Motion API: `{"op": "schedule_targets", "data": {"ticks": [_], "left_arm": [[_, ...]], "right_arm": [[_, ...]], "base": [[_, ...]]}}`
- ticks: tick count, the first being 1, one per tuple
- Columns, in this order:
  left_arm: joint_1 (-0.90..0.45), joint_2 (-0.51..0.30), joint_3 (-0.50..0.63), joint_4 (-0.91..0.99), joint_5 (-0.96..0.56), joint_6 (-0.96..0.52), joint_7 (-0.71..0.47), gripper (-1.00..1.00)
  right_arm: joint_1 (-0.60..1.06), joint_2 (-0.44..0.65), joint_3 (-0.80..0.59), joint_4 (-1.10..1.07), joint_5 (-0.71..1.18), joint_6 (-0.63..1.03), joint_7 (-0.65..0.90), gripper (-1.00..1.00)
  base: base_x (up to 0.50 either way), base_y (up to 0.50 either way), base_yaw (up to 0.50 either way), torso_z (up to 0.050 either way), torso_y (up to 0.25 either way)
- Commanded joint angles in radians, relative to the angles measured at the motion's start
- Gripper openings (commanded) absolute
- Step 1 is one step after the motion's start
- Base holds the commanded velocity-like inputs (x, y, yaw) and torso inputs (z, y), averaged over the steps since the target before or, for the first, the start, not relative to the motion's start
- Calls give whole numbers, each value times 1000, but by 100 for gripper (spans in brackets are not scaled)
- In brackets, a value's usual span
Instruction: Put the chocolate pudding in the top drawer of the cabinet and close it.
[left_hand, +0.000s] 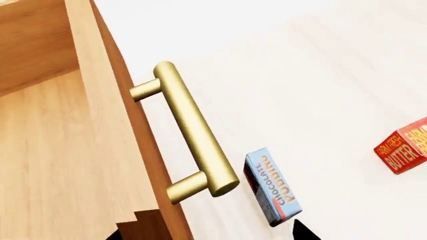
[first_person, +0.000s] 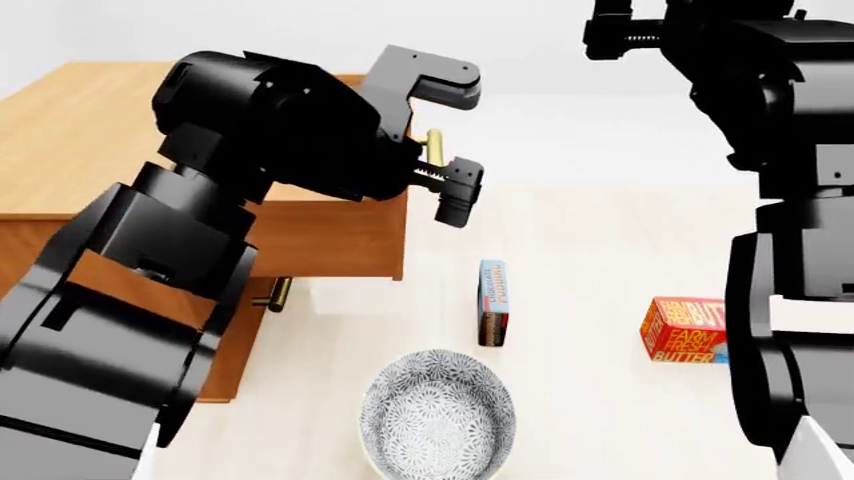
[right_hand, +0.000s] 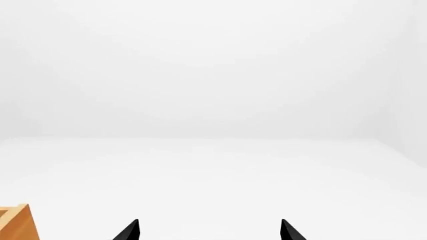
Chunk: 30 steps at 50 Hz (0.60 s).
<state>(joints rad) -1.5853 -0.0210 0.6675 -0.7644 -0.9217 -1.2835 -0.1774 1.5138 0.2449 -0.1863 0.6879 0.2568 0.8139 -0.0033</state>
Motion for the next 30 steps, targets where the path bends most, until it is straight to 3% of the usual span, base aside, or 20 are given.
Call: {"op": "schedule_targets", "data": {"ticks": [1, 12, 30], "left_arm": [[-38, 7, 56, -12, -187, 43, -11, 100], [-78, 2, 70, -26, -214, 60, -6, 100], [-395, -43, 138, -216, -130, 118, 164, 100]], "right_arm": [[-15, 9, 4, -35, 7, 22, 9, 100], [-20, 15, 5, -65, 12, 43, 16, 100], [-37, 8, -2, -94, 22, 62, 18, 100]], "base": [[0, 0, 0, 0, 0], [0, 0, 0, 0, 0], [0, 0, 0, 0, 1]]}}
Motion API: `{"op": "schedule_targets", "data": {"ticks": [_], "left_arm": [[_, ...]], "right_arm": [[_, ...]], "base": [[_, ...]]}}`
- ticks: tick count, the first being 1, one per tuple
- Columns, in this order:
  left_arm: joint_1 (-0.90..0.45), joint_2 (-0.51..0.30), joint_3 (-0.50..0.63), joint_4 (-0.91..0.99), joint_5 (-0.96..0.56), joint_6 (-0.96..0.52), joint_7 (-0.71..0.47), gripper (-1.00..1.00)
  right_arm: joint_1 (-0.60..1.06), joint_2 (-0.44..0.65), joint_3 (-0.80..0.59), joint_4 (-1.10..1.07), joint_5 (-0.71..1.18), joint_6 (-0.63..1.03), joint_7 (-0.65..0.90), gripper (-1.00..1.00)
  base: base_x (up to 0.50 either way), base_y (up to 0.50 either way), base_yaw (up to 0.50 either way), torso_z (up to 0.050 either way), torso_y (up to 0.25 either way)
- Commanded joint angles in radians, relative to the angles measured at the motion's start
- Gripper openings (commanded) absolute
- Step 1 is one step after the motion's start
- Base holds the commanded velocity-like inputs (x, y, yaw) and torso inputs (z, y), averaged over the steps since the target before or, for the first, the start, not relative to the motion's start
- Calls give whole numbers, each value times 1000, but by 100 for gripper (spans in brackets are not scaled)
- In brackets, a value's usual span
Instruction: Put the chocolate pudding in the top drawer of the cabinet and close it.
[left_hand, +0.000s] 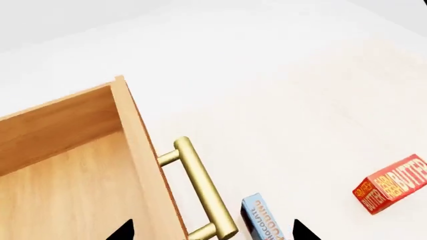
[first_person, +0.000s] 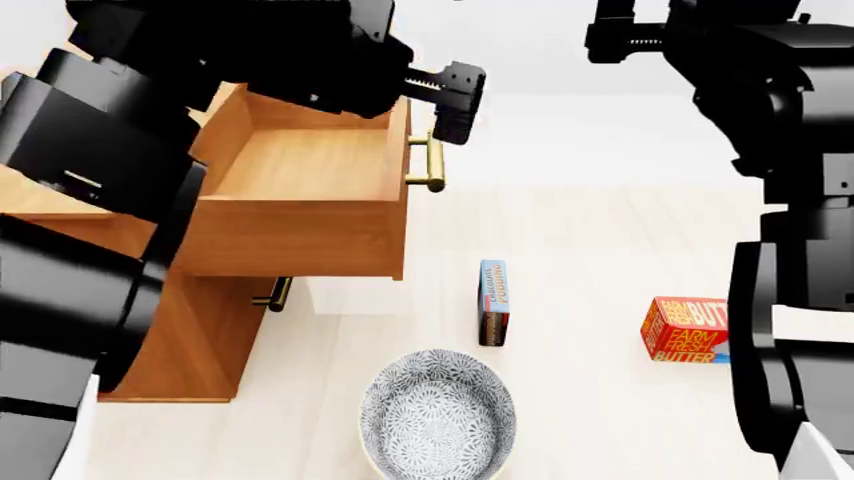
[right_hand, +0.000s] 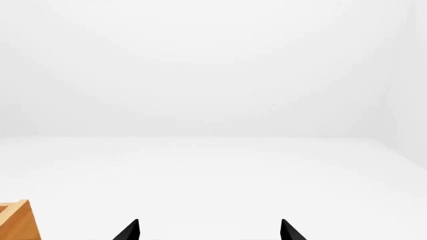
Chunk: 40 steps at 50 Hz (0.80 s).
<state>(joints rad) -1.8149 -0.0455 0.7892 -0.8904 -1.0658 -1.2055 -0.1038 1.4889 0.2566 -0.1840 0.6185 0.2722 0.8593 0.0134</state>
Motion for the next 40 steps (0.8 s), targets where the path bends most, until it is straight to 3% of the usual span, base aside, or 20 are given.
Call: {"op": "schedule_targets", "data": {"ticks": [1, 8, 20, 29, 40], "left_arm": [[-171, -26, 16, -87, 17, 46, 90, 100], [-133, -120, -31, 46, 1, 108, 40, 100], [-11, -293, -57, 266, 97, 370, -26, 100], [27, -341, -76, 292, 162, 499, -89, 100], [51, -380, -73, 349, 176, 500, -129, 100]], "right_arm": [[-14, -4, -5, -30, 8, 21, 2, 100], [-36, 4, -1, -102, 29, 75, -2, 100], [-81, 43, -13, -220, 90, 235, -53, 100], [-131, 59, -59, -267, 132, 324, -116, 100], [-205, 45, -88, -293, 164, 373, -139, 100]], "base": [[0, 0, 0, 0, 0], [0, 0, 0, 0, 0], [0, 0, 0, 0, 0], [0, 0, 0, 0, 0], [0, 0, 0, 0, 0]]}}
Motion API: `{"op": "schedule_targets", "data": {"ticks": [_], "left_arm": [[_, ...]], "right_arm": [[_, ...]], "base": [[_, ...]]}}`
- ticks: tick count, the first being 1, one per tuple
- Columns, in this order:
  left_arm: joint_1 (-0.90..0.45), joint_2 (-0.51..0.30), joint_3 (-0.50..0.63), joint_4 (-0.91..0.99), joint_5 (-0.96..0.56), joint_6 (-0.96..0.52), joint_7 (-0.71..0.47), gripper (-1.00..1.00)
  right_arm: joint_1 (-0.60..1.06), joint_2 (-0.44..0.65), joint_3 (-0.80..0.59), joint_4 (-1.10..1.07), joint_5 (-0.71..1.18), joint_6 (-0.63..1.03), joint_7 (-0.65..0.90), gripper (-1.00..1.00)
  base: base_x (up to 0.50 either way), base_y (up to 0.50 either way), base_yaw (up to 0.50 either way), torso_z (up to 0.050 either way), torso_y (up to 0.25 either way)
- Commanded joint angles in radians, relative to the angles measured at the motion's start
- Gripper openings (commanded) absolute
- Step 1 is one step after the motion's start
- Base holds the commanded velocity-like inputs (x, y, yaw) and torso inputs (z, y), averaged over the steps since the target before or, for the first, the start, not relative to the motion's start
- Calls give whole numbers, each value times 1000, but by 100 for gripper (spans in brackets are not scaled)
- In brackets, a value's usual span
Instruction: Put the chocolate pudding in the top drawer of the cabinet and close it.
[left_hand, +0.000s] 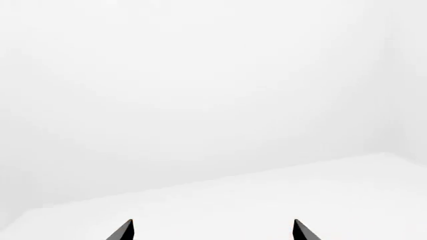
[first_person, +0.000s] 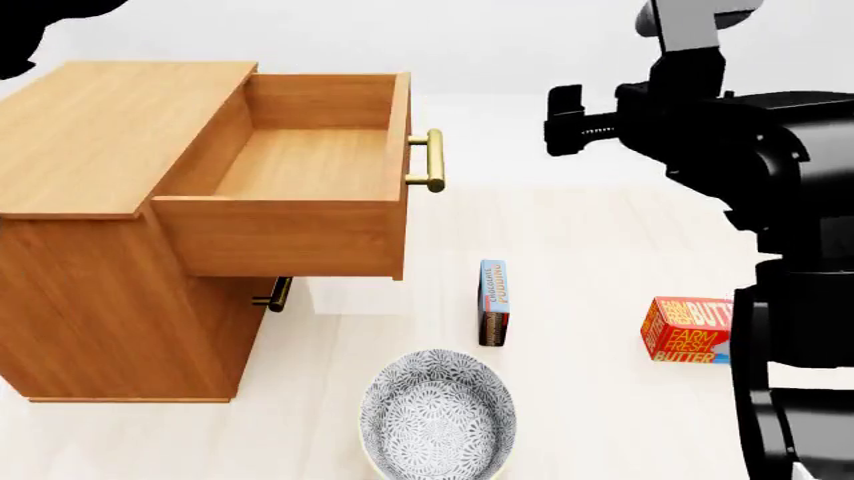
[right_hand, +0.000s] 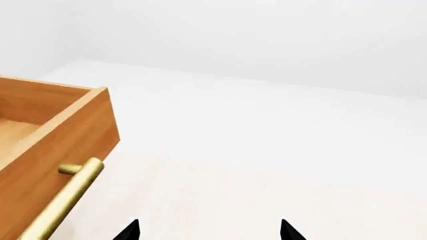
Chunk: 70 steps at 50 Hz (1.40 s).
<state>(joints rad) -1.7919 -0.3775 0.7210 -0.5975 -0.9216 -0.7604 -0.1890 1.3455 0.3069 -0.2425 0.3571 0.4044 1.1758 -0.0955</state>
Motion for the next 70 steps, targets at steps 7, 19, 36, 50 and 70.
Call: {"op": "schedule_targets", "data": {"ticks": [7, 19, 36, 50, 70], "left_arm": [[30, -48, -4, 62, 46, 69, -62, 100], [36, -46, -4, 74, 63, 90, -85, 100], [36, -48, 1, 82, 75, 98, -92, 100], [37, -49, 5, 86, 85, 102, -98, 100], [57, -54, 4, 105, 120, 170, -114, 100]], "right_arm": [[-103, -24, -59, -11, 32, 37, -41, 100], [-144, -61, -97, 74, 16, -37, -54, 100], [-143, -132, -129, 301, -21, -201, -75, 100], [-71, -201, -148, 589, -59, -381, -105, 100], [9, -280, -142, 950, -113, -564, -145, 100]], "base": [[0, 0, 0, 0, 0], [0, 0, 0, 0, 0], [0, 0, 0, 0, 0], [0, 0, 0, 0, 0], [0, 0, 0, 0, 0]]}}
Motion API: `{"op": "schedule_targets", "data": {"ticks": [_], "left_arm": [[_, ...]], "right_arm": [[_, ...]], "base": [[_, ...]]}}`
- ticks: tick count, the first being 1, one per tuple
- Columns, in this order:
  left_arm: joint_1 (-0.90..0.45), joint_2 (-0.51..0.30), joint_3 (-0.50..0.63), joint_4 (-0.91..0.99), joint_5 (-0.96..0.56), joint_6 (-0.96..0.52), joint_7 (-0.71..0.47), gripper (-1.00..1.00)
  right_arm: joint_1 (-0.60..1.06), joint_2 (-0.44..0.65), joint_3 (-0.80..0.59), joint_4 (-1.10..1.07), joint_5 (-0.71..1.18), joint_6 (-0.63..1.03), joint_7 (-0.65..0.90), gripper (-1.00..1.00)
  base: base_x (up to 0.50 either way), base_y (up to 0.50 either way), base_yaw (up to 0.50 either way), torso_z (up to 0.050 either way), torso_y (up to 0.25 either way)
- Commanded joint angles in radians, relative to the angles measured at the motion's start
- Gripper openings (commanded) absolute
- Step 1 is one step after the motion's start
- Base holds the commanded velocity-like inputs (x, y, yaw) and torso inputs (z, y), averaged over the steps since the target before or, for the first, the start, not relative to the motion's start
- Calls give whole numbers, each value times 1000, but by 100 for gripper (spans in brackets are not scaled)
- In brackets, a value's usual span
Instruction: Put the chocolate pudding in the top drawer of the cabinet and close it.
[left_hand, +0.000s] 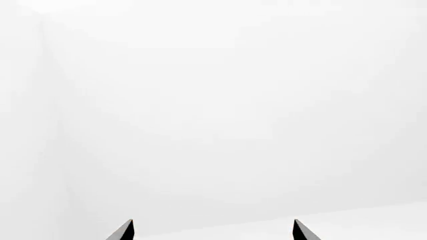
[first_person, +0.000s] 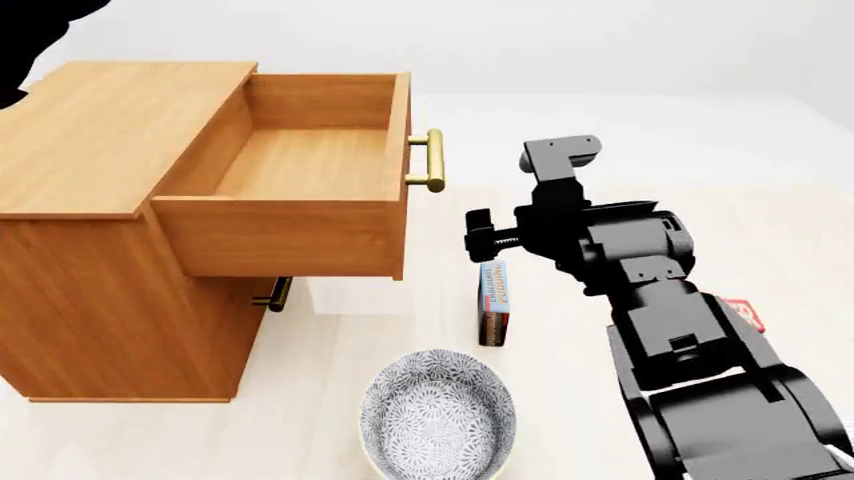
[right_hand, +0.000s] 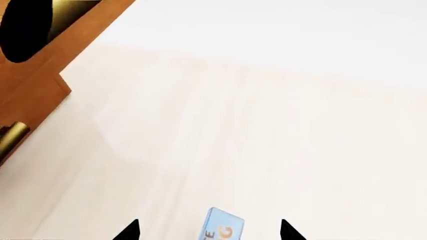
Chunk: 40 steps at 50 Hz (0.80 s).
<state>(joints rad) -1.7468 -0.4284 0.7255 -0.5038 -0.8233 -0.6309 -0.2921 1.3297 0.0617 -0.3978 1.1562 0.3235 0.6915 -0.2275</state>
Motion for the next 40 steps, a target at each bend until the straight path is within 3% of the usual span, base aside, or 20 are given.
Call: {"op": "schedule_targets", "data": {"ticks": [1, 19, 40], "left_arm": [[13, -3, -1, 12, 23, 44, -13, 100], [23, -4, -3, 21, 44, 79, -27, 100], [32, -4, -10, 26, 54, 102, -41, 100]], "right_arm": [[22, -35, 20, 151, -38, -79, -11, 100], [-3, -49, 140, 152, -158, -53, -22, 100], [-13, -57, 178, 152, -200, -38, -49, 100]], "base": [[0, 0, 0, 0, 0], [0, 0, 0, 0, 0], [0, 0, 0, 0, 0]]}}
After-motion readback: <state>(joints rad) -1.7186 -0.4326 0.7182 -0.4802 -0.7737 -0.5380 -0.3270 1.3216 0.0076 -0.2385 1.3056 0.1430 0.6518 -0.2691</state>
